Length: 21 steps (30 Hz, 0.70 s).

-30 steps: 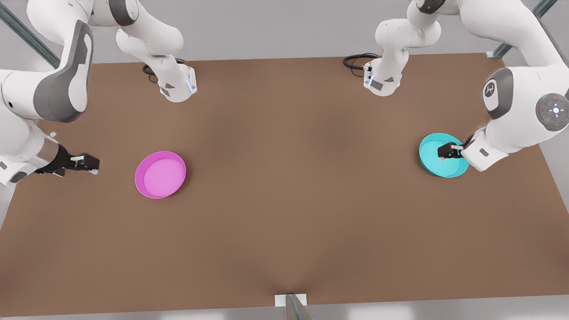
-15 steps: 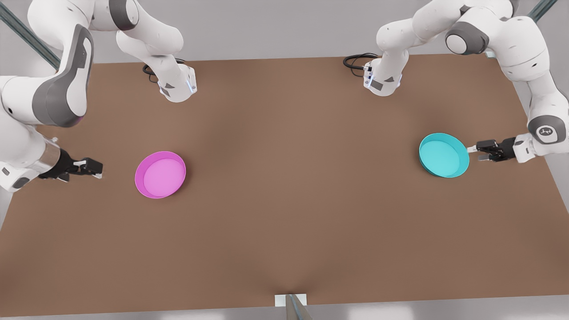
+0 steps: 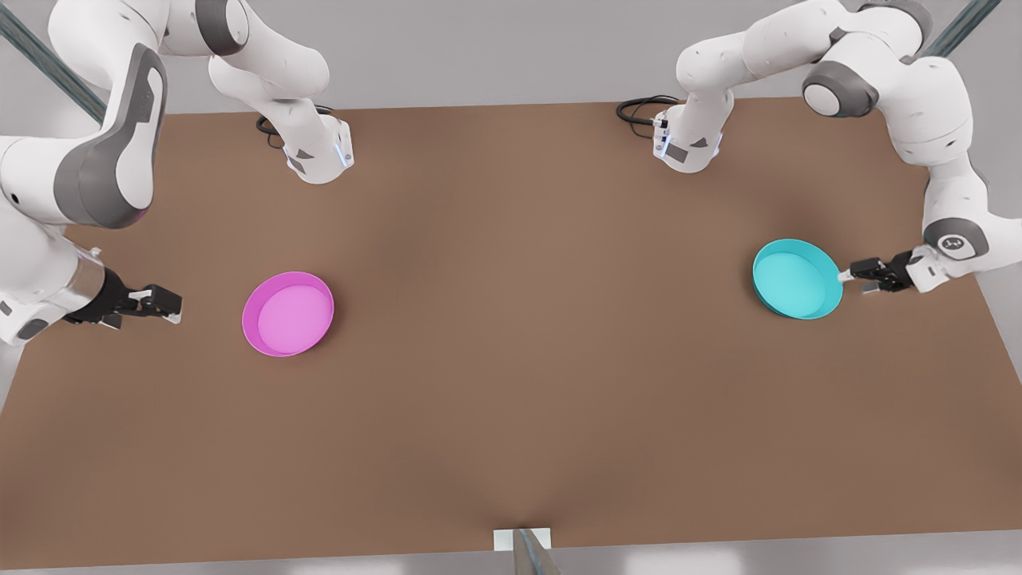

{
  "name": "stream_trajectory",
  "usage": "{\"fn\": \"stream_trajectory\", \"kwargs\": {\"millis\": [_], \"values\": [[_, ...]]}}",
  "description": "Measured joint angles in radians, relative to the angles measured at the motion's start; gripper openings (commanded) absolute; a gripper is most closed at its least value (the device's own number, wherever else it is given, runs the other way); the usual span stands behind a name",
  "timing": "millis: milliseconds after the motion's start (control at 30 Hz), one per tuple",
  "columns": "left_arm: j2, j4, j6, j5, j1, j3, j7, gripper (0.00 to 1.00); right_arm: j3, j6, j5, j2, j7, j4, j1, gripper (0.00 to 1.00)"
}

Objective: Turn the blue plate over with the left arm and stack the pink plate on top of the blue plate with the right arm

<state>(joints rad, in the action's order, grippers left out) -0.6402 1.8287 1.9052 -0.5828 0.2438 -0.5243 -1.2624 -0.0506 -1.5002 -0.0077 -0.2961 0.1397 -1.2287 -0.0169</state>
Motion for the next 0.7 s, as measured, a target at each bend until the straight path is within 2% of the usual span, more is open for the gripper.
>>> {"fn": "stream_trajectory", "kwargs": {"millis": [67, 567, 600, 700], "values": [[0.002, 0.054, 0.046, 0.002, 0.0, -0.008, -0.001, 1.0, 0.0, 0.0, 0.0, 0.0, 0.001, -0.001, 0.0, 1.0], [0.0, 0.11, 0.064, 0.002, -0.012, -0.019, 0.038, 1.0, 0.0, -0.017, 0.002, -0.006, 0.001, 0.0, 0.0, 1.0], [0.002, 0.11, 0.059, 0.001, -0.012, -0.019, 0.04, 0.95, 0.0, -0.017, 0.002, -0.006, 0.001, 0.0, 0.0, 1.0], [0.002, 0.11, 0.056, 0.0, -0.012, -0.014, 0.038, 0.58, 0.0, -0.017, 0.002, -0.006, 0.001, 0.0, 0.0, 1.0]]}}
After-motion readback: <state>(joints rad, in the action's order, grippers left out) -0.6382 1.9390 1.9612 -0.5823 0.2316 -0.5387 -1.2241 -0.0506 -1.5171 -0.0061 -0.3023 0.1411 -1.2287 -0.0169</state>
